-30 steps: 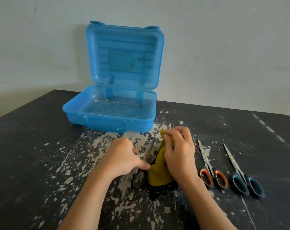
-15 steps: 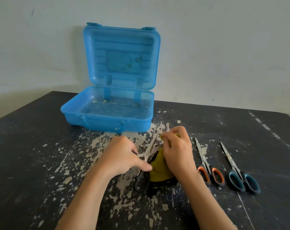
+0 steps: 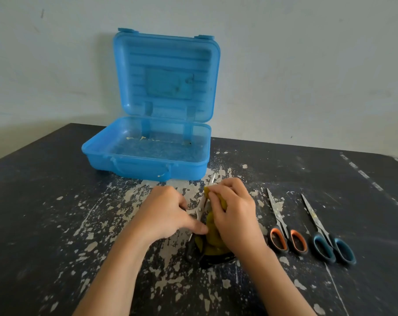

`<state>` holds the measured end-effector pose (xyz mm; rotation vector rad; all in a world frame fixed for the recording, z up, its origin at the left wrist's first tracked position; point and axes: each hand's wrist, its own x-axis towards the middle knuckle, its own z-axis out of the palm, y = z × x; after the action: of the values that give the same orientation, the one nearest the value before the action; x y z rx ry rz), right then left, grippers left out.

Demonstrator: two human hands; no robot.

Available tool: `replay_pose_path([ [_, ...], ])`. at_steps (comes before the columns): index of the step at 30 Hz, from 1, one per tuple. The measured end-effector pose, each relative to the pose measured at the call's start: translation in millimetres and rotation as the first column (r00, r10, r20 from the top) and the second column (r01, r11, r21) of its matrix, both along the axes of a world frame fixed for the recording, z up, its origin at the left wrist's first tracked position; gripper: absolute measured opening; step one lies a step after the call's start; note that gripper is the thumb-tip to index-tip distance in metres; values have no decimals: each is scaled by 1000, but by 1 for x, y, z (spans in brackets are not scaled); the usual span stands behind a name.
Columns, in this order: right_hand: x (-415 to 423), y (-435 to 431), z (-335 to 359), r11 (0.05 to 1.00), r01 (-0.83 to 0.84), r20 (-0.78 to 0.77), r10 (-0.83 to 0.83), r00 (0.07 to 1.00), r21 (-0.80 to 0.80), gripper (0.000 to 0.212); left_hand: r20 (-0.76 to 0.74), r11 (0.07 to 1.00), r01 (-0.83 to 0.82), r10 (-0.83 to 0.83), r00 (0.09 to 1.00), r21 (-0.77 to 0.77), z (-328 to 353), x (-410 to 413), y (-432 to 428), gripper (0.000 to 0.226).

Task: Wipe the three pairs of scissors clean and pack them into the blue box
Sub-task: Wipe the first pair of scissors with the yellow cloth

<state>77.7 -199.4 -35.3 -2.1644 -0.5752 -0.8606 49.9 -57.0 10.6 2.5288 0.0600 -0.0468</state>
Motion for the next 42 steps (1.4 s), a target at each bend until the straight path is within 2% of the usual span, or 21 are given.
replay_pose_path([
  [3,11,-6,0,999,52,-35,-51,998,13,11,-15,997,57,-56,998,44,1,-2,1,69],
  [7,18,-10,2,992,112,-123,-105,987,56,13,-37,998,55,-54,998,23,0,-2,0,63],
  [9,17,-11,5,983,146,-119,-133,984,110,13,-52,999,32,-32,998,5,-1,-1,-2,65],
  [12,6,-7,6,996,39,6,-39,999,76,11,-65,1000,3,-2,998,15,0,-1,-2,64],
  [15,2,-2,3,999,-43,22,43,999,-29,13,-47,997,1,2,999,77,2,-2,-2,60],
  [18,14,-4,3,999,42,3,-42,999,-30,10,-28,995,28,-26,999,96,2,-2,-2,61],
  [22,22,-12,4,989,144,-175,-138,975,22,14,-62,996,49,-45,997,73,-1,-2,-3,56],
  [24,17,-13,8,983,174,-156,-162,974,66,13,-66,998,32,-29,997,53,-3,-1,-3,48],
  [27,4,-3,12,998,66,-24,-66,998,14,10,-47,999,-22,23,999,23,-2,-1,-3,45],
  [29,-1,6,9,996,-27,-24,25,999,-83,11,-31,999,-45,45,999,-4,-1,0,-4,42],
  [34,-6,4,9,980,-191,-155,180,971,-60,12,17,991,-115,117,993,-70,-4,4,-4,39],
  [37,-7,-5,17,953,-294,-324,257,910,-68,13,9,986,-131,133,991,-101,-6,5,-4,41],
  [39,-5,-11,21,965,-263,-376,238,896,-15,13,16,980,-132,136,991,-147,-7,5,-2,54],
  [42,1,-14,23,982,-30,-297,86,951,187,12,31,985,-102,107,994,-141,-6,4,-1,68],
])
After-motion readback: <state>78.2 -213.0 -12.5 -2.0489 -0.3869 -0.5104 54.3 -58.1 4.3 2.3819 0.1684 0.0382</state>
